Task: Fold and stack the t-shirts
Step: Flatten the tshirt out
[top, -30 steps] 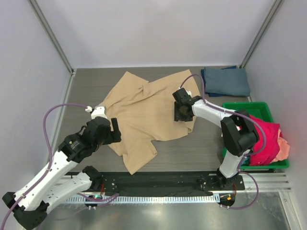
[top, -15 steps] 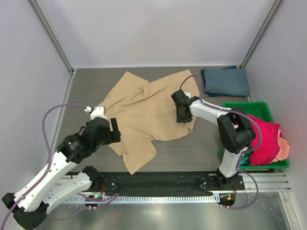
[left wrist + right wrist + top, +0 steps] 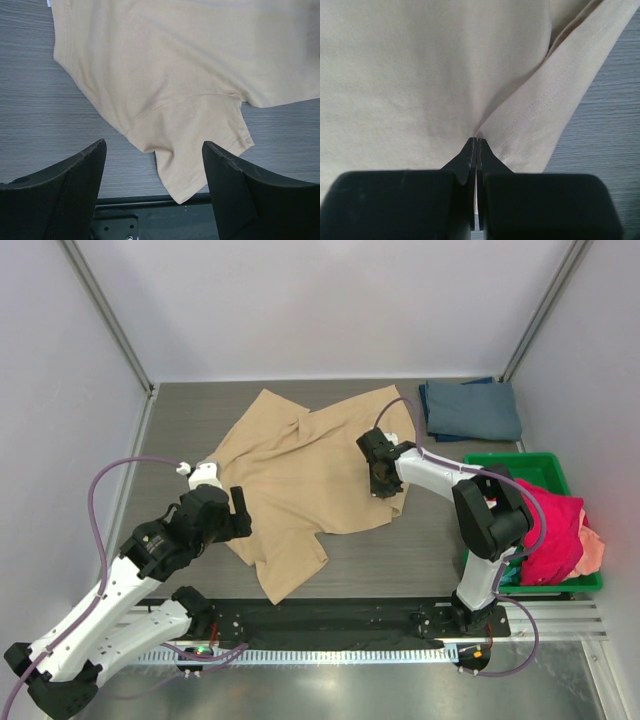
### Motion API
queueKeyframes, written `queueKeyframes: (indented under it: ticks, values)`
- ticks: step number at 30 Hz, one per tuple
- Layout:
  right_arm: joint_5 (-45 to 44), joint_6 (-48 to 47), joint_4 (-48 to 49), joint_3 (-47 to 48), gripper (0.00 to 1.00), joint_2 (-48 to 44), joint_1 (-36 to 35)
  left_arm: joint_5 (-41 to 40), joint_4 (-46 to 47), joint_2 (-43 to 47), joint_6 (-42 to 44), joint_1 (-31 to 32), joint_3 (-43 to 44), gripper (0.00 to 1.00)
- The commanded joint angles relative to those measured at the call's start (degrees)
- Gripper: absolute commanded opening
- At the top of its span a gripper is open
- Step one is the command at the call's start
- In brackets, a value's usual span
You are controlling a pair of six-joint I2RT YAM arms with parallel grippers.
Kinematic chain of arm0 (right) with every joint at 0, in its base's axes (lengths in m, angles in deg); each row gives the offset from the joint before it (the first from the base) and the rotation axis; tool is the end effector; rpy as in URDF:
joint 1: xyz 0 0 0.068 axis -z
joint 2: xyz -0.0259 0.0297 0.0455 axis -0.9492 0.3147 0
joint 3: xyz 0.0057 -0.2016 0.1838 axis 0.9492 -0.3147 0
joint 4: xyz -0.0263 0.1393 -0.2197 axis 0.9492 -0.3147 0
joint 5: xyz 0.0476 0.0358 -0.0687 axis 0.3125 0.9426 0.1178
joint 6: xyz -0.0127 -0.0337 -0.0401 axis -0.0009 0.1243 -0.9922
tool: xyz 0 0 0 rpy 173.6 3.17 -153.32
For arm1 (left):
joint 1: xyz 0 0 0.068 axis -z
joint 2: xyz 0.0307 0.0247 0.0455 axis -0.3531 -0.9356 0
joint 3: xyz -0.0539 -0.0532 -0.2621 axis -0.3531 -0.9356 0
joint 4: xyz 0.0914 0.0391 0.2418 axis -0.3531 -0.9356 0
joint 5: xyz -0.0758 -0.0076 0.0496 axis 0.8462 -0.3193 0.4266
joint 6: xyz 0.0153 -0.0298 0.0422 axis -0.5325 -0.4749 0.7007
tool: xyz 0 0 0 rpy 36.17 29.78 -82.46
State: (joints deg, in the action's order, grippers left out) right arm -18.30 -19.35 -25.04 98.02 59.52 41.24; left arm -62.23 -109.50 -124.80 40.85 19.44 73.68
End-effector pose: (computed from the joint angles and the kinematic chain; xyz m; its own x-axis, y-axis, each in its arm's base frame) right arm 0.3099 0.1705 0.1738 -0.9045 -0.0497 -0.4235 -0.0153 0.9963 -0.0841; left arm 0.1093 -0.0737 0.3092 -0.6631 -0.2147 -0.7171 -0.0562 0.9696 -0.2383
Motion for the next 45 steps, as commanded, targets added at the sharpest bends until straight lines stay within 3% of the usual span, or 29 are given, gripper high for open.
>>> queueKeyframes:
  ticks: [1, 10, 16, 21, 29, 41, 45]
  values:
    - [-2.3, -0.1, -0.4, -0.7, 0.01, -2.0, -0.4, -1.8, 0.8, 0.7, 0.5, 0.0, -0.2, 0.78]
    - [-10.0, 3.0, -0.8, -7.2, 0.01, -19.6, 3.3, -1.7, 0.9, 0.4, 0.5, 0.0, -0.2, 0.77]
    - [-3.7, 4.8, 2.2, -17.8, 0.01, -30.6, 14.1, -0.8, 0.7, -0.5, 0.2, 0.0, -0.2, 0.77]
    - [-1.7, 4.8, 2.8, -21.1, 0.01, -32.0, 16.9, 2.6, -0.4, -3.0, -3.2, 0.1, -0.4, 0.75]
    - [2.1, 6.1, 6.6, -25.4, 0.01, -33.2, 24.2, 9.1, 5.4, -5.4, -11.9, 0.1, -9.2, 0.7]
    - [7.9, 6.4, 9.3, -26.2, 0.01, -30.8, 25.8, 3.0, 15.0, -14.4, -15.0, 0.0, -16.5, 0.75]
    - [9.1, 6.3, 9.7, -26.6, 0.01, -30.9, 25.7, 2.3, 19.2, -18.2, -14.3, -2.8, -17.9, 0.77]
